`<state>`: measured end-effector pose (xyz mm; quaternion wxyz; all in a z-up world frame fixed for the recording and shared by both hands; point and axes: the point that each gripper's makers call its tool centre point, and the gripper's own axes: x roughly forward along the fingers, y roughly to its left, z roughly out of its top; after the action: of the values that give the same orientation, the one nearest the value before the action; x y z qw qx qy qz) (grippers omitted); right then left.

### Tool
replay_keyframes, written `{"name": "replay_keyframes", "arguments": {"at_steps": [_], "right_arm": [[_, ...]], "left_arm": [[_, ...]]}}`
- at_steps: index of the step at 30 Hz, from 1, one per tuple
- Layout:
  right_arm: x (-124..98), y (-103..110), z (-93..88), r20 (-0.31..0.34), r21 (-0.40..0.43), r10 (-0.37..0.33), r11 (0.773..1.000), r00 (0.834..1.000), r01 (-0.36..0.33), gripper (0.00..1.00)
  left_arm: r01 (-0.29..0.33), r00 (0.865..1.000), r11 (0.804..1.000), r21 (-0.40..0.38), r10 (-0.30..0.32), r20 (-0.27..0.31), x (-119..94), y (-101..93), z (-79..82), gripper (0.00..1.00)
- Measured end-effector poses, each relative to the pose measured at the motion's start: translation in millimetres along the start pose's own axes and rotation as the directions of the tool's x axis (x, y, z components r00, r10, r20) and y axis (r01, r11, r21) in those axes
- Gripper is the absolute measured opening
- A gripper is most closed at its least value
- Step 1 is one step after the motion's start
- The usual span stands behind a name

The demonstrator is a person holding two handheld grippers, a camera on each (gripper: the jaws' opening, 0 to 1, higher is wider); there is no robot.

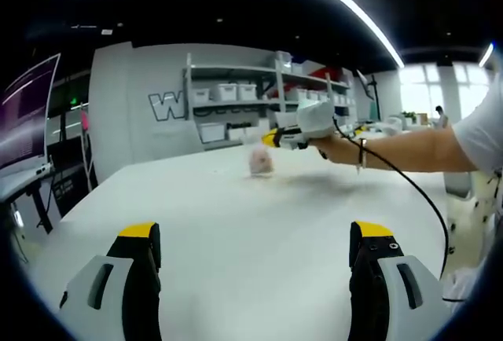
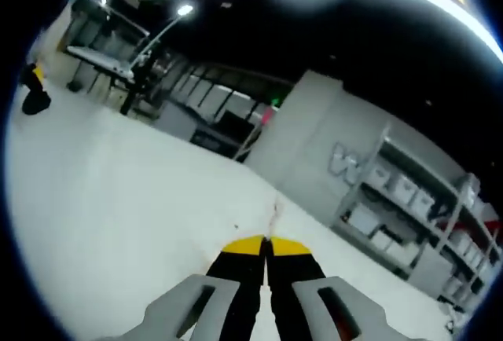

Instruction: Open the resealable bag by pulling the two sides of the seal apart until the entire bag opening is separated and visibly accessible.

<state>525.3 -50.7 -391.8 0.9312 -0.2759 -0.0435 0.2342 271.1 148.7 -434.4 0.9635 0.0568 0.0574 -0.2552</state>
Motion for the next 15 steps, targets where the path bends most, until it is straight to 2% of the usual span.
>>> {"name": "replay_keyframes", "arguments": {"at_steps": [15], "right_arm": [[0.9, 2.6, 8.6, 0.016, 0.003, -0.003, 1.0, 1.0, 0.003, 0.0]], "left_arm": [[0.003, 1.0, 1.0, 0.003, -0.003, 0.008, 1.5, 1.9, 1.9, 1.0]]}}
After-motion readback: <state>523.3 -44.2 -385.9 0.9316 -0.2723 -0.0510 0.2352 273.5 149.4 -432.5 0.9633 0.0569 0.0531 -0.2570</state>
